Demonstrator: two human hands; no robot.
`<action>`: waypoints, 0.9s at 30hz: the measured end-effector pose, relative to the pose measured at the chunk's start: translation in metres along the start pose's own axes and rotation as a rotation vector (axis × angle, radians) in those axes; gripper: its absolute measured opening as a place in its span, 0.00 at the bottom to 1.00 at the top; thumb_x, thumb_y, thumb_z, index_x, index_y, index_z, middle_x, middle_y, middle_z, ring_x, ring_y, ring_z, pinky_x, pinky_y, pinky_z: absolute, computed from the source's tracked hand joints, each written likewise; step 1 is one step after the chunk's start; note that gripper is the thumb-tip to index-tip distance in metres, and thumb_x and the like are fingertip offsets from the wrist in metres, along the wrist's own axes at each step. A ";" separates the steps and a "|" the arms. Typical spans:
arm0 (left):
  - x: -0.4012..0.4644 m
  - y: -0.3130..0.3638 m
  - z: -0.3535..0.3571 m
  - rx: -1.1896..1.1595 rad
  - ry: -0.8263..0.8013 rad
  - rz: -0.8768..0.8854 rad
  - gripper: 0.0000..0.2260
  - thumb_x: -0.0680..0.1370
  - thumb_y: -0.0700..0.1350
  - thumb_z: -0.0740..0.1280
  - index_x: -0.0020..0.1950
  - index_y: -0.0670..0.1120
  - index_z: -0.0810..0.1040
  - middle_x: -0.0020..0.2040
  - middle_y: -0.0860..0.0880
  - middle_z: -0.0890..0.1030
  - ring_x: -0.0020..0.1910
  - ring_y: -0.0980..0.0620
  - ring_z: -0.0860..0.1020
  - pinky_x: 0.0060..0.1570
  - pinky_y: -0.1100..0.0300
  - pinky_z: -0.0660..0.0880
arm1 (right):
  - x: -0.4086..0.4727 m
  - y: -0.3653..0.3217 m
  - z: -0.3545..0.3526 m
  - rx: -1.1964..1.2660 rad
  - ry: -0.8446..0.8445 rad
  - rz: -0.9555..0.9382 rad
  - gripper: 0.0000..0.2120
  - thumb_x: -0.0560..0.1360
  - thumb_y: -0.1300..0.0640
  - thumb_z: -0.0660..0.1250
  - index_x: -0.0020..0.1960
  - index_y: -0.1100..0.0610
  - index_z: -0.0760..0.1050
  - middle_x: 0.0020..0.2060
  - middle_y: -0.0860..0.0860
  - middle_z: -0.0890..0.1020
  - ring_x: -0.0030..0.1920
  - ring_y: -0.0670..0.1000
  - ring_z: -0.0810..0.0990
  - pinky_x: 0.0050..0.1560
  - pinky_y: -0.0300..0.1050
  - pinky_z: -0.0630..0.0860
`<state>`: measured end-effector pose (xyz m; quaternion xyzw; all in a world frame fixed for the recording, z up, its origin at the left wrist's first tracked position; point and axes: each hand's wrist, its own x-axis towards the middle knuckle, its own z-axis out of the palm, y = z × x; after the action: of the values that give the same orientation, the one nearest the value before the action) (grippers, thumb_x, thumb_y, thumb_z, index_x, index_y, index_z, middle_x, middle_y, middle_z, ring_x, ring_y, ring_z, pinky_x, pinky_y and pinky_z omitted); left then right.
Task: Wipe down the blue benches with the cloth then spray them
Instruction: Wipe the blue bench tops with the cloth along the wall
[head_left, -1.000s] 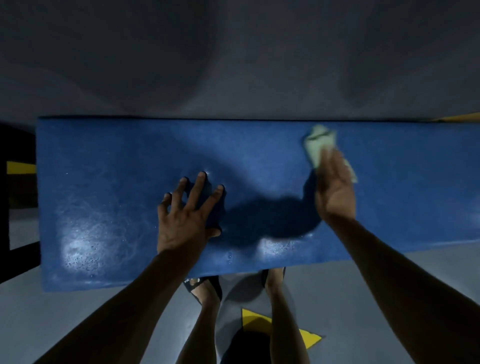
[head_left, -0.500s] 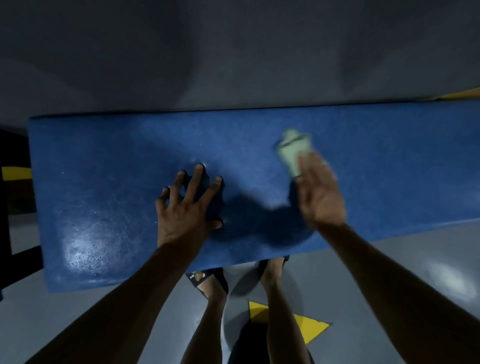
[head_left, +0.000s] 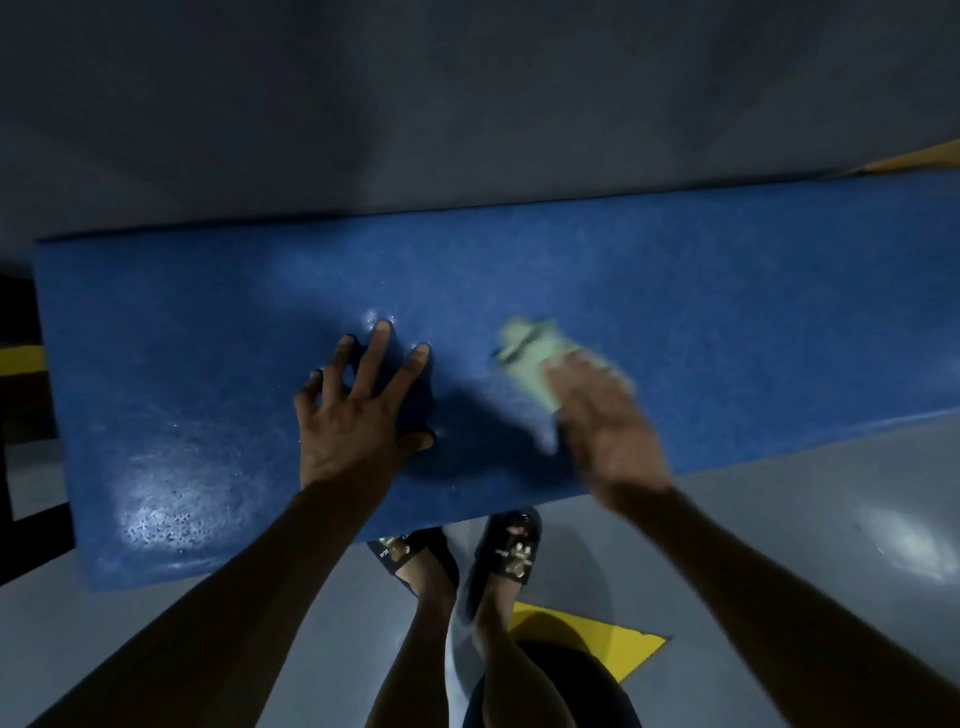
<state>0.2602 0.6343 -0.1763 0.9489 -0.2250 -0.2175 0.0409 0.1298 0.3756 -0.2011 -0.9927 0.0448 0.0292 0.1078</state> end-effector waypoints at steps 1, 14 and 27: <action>0.000 0.000 0.001 -0.002 0.003 -0.002 0.44 0.70 0.66 0.70 0.78 0.67 0.48 0.82 0.55 0.43 0.79 0.41 0.48 0.68 0.40 0.58 | -0.005 0.031 -0.006 -0.006 0.049 0.164 0.26 0.79 0.58 0.58 0.77 0.61 0.64 0.75 0.61 0.67 0.75 0.60 0.64 0.75 0.58 0.61; -0.004 0.005 -0.005 -0.022 0.019 -0.019 0.43 0.68 0.64 0.73 0.78 0.66 0.55 0.82 0.55 0.46 0.79 0.42 0.51 0.66 0.39 0.62 | -0.050 -0.060 0.019 0.103 -0.075 -0.046 0.34 0.75 0.66 0.62 0.79 0.54 0.60 0.79 0.52 0.56 0.78 0.56 0.60 0.79 0.52 0.50; -0.004 0.009 -0.004 -0.003 0.045 -0.015 0.46 0.65 0.61 0.78 0.78 0.61 0.59 0.82 0.51 0.53 0.77 0.39 0.55 0.68 0.37 0.62 | -0.080 -0.130 0.038 0.215 0.060 0.219 0.32 0.77 0.65 0.56 0.80 0.57 0.57 0.80 0.56 0.56 0.80 0.58 0.53 0.78 0.60 0.54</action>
<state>0.2557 0.6280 -0.1695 0.9551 -0.2167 -0.1966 0.0457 0.0613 0.5168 -0.2048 -0.9651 0.1587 0.0063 0.2084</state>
